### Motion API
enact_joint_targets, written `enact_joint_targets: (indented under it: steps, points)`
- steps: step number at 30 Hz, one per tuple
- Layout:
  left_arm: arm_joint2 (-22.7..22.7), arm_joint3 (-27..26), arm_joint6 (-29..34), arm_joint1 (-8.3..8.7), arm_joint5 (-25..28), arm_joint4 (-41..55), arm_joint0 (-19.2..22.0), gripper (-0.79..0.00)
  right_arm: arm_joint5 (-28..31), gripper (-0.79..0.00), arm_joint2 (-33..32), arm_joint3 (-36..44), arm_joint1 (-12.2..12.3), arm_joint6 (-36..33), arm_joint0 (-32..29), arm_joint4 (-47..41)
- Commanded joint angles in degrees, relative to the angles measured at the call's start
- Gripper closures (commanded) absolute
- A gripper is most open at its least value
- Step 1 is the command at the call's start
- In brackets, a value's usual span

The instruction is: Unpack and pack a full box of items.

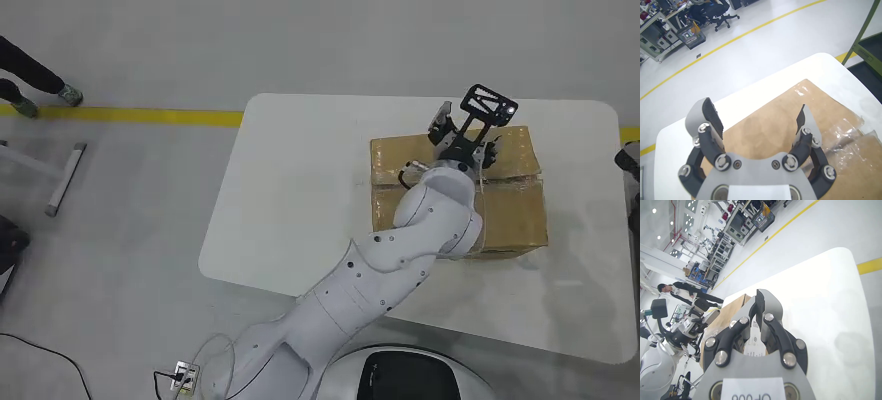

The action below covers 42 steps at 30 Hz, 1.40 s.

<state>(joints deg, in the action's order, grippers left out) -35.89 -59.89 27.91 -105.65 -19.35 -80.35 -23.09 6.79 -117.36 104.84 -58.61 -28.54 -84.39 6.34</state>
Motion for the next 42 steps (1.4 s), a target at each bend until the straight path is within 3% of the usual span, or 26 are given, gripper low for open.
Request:
enact_joint_targets:
  steps: [1,5,11,15,19,24,31,35,42]
  points:
    - [-2.57,-2.21,1.56,0.87,-1.09,-1.96,-1.35,-0.785,0.50,0.000,1.06,0.86,0.01,-0.56,0.35,-0.38]
    - [-9.06,-9.92,6.31,3.57,-1.78,-8.00,-6.52,-0.785,1.52,0.000,4.33,4.00,-0.02,-1.03,0.85,0.70]
    - [-19.42,-28.28,15.38,7.77,3.77,-18.54,-19.31,-0.785,0.31,0.000,11.27,7.84,-0.15,-0.47,2.73,4.98]
    - [-24.92,-39.10,18.74,9.44,7.88,-22.70,-27.24,-0.785,-0.86,0.000,16.74,10.60,-0.28,-0.38,5.04,8.19]
    - [-29.32,-45.90,20.17,10.38,9.97,-24.81,-32.96,-0.785,-2.77,0.000,23.93,13.85,-0.54,-0.12,7.85,13.46]
    - [-33.63,-50.59,20.80,11.09,12.42,-25.50,-37.00,-0.785,-5.04,0.000,35.46,14.97,-1.23,1.56,12.37,23.68]
    - [-36.80,-52.70,20.86,11.51,14.92,-23.51,-39.36,-0.785,-10.26,0.000,47.60,8.82,-2.69,3.92,18.83,36.52]
    - [-37.82,-52.60,20.83,11.65,15.89,-22.17,-39.88,-0.785,-13.50,0.000,49.70,6.64,-3.24,4.11,20.07,39.50]
    - [-37.40,-52.15,20.38,11.79,17.20,-21.52,-40.31,-0.785,-14.64,0.000,47.60,6.43,-3.17,4.06,18.11,42.91]
